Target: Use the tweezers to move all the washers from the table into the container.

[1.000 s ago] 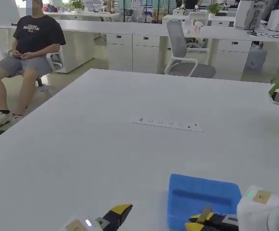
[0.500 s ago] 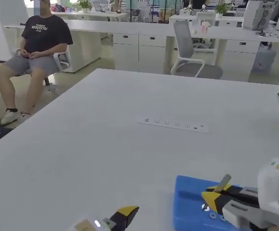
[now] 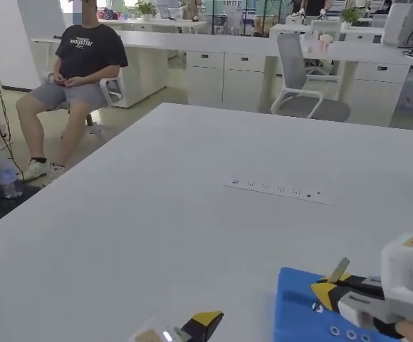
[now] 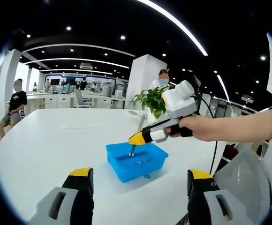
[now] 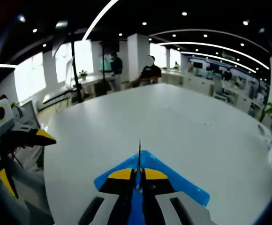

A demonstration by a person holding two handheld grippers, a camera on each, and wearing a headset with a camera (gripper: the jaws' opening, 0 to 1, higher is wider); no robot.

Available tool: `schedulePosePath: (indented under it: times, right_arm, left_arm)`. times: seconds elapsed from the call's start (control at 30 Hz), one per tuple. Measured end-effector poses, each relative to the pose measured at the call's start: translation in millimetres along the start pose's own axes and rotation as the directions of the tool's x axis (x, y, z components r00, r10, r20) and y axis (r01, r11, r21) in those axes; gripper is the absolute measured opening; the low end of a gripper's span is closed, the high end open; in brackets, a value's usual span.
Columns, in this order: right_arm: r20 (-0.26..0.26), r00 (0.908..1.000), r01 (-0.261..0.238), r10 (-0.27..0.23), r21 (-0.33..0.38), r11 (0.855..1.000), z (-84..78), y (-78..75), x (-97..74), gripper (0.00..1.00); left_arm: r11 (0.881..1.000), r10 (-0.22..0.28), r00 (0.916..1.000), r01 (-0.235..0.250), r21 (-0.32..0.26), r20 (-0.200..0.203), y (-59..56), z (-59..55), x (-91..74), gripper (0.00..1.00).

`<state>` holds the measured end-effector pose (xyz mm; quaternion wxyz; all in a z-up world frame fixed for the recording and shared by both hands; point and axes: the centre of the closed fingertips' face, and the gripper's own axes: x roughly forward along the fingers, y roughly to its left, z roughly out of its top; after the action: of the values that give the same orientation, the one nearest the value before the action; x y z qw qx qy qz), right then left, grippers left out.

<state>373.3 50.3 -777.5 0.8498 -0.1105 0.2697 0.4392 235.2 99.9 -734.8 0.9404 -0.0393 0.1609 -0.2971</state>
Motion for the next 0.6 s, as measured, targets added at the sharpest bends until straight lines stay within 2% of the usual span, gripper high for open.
schedulePosePath:
  times: [0.3, 0.6]
  right_arm:
    - [-0.047, 0.9989, 0.009, -0.008, 0.004, 1.0, -17.8, -4.2, 11.8, 0.03]
    - [-0.087, 0.9962, 0.01, -0.008, 0.019, 1.0, -35.7, -3.6, 12.7, 0.03]
  left_arm:
    - [1.0, -0.026, 0.9996, 0.026, 0.003, -0.01, -5.3, -0.6, 1.4, 0.84]
    - [0.999, -0.044, 0.9989, 0.044, -0.003, -0.019, -7.7, -2.0, 2.4, 0.83]
